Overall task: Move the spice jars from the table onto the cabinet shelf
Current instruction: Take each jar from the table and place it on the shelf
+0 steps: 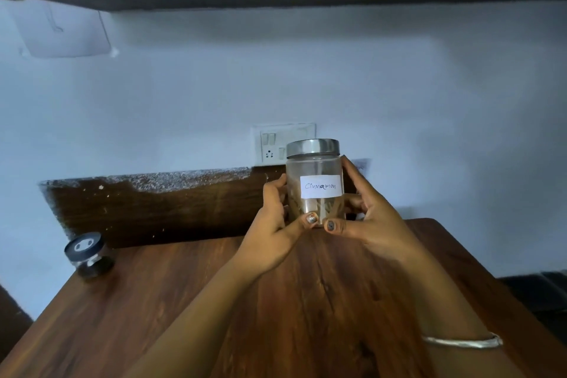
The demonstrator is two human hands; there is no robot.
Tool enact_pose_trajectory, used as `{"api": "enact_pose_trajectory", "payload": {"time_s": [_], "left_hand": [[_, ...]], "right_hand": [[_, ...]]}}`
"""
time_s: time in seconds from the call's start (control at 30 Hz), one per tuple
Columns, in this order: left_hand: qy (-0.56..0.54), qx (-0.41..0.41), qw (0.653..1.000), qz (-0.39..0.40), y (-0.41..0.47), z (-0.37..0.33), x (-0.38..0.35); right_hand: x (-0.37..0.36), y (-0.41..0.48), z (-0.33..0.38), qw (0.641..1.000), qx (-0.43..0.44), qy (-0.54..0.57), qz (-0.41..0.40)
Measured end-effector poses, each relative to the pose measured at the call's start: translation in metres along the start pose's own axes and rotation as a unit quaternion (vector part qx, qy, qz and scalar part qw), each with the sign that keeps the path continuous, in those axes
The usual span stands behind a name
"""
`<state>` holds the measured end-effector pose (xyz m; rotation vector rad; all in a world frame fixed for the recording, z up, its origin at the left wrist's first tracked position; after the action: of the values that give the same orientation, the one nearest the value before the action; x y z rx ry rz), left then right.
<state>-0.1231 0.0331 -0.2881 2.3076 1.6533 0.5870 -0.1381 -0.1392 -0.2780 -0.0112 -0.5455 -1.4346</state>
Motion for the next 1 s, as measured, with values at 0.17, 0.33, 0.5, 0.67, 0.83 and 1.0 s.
{"api": "enact_pose_trajectory", "payload": {"time_s": [0.17,0.33,0.5,0.67,0.83,1.0], "left_hand": [[0.046,-0.072,0.996,0.035,0.056,-0.033,-0.024],[0.124,-0.17,0.978,0.011,0.114,-0.073,-0.05],[0.164,-0.219,0.961,-0.035,0.186,-0.106,-0.062],[0.173,-0.268,0.947,-0.037,0.244,-0.15,-0.071],[0.191,-0.311,0.93,-0.038,0.294,-0.19,-0.076],[0.161,-0.308,0.935,-0.065,0.334,-0.205,-0.081]], "right_hand": [[0.054,0.024,0.014,0.997,0.032,-0.046,-0.054],[0.11,0.06,0.04,0.986,0.077,-0.095,-0.118],[0.164,0.104,0.07,0.971,0.145,-0.093,-0.163],[0.211,0.143,0.102,0.957,0.192,-0.085,-0.202],[0.245,0.176,0.13,0.937,0.224,-0.104,-0.245],[0.263,0.207,0.142,0.917,0.23,-0.146,-0.292]]}}
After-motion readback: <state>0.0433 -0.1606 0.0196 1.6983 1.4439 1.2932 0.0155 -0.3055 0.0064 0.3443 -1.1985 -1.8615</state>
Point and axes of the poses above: each hand's wrist, its own y-axis towards the middle knuckle, its own x-axis out of the back of the hand, z = x × y, the point moved 3 cm from there along y, towards the middle knuckle, and after that the axes turned 7 degrees about -y, right-handed, at the moved point
